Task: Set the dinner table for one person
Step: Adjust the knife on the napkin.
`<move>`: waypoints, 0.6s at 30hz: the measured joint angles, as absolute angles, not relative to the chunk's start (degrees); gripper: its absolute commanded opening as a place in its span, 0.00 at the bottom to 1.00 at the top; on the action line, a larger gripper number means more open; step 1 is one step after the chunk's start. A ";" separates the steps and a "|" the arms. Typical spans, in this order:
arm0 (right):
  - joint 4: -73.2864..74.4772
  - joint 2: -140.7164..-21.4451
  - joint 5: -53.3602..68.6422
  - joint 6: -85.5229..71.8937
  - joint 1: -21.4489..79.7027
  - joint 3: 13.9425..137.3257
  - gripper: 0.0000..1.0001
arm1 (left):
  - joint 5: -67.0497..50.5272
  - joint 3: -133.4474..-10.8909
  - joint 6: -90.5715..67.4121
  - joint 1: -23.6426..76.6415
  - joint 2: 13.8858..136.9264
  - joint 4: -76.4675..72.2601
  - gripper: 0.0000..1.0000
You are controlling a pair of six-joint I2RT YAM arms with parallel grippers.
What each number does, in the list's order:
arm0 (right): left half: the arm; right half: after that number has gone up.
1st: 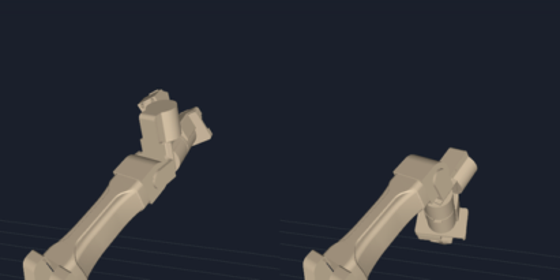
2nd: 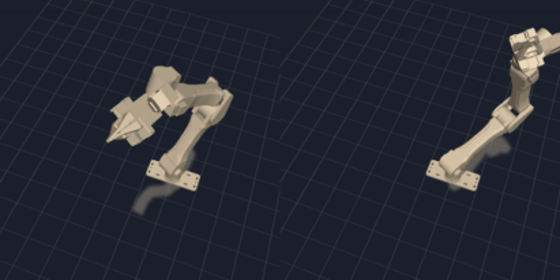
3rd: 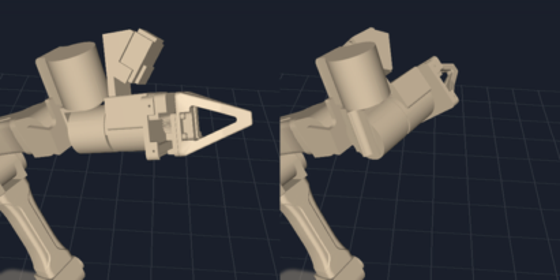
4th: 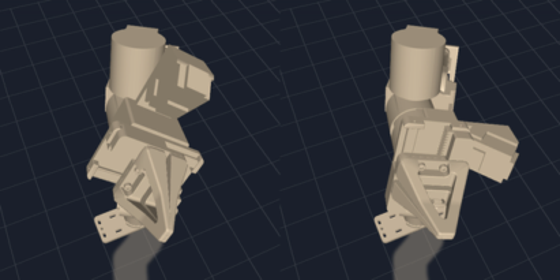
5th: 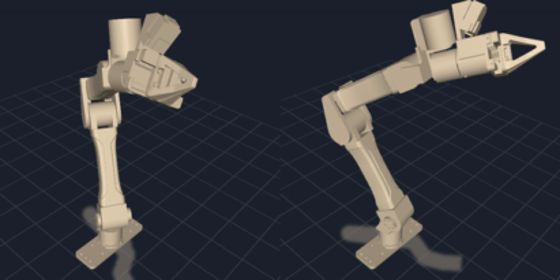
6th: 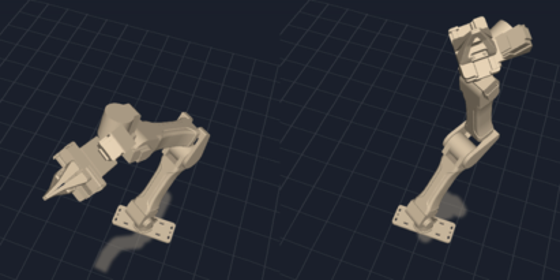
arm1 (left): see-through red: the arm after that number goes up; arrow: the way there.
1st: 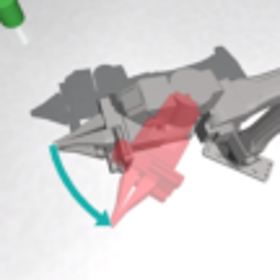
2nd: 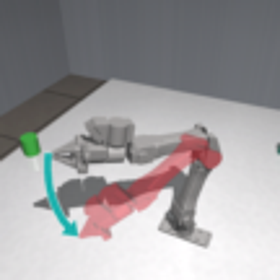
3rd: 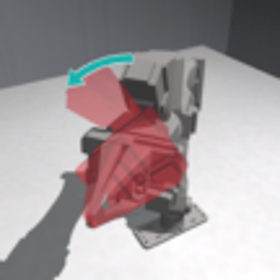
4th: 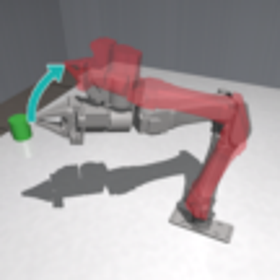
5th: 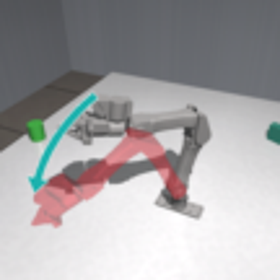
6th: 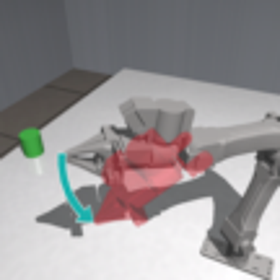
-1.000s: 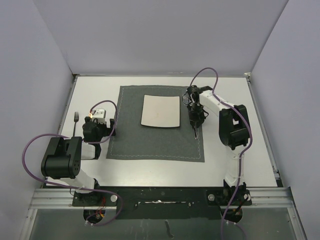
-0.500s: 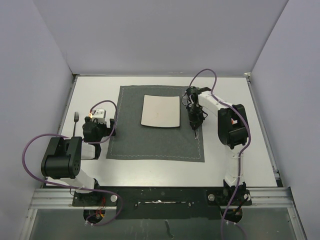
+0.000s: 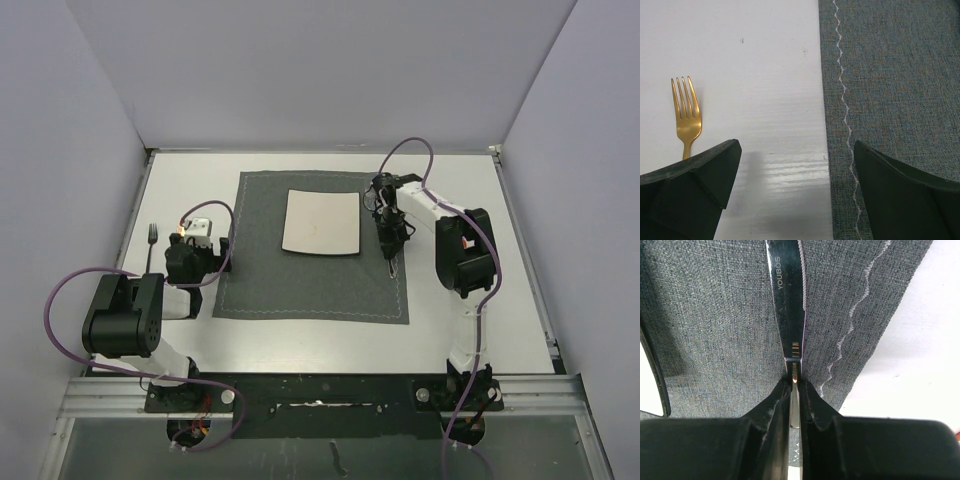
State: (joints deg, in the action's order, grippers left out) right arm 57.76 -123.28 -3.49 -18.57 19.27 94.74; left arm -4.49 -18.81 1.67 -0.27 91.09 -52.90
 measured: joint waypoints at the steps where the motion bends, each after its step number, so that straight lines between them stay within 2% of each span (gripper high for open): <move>1: 57.82 -123.28 -3.44 -18.68 19.27 94.78 0.00 | -4.49 -18.81 1.67 -0.27 91.09 -52.88 0.98; 18: 60.49 -123.50 -1.50 -20.23 19.62 97.73 0.00 | -4.51 -18.81 1.67 -0.27 91.09 -52.88 0.98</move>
State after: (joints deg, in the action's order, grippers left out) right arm 60.49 -123.50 -1.50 -20.23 19.62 97.73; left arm -4.51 -18.81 1.67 -0.27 91.09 -52.88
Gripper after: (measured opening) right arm 0.078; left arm 0.979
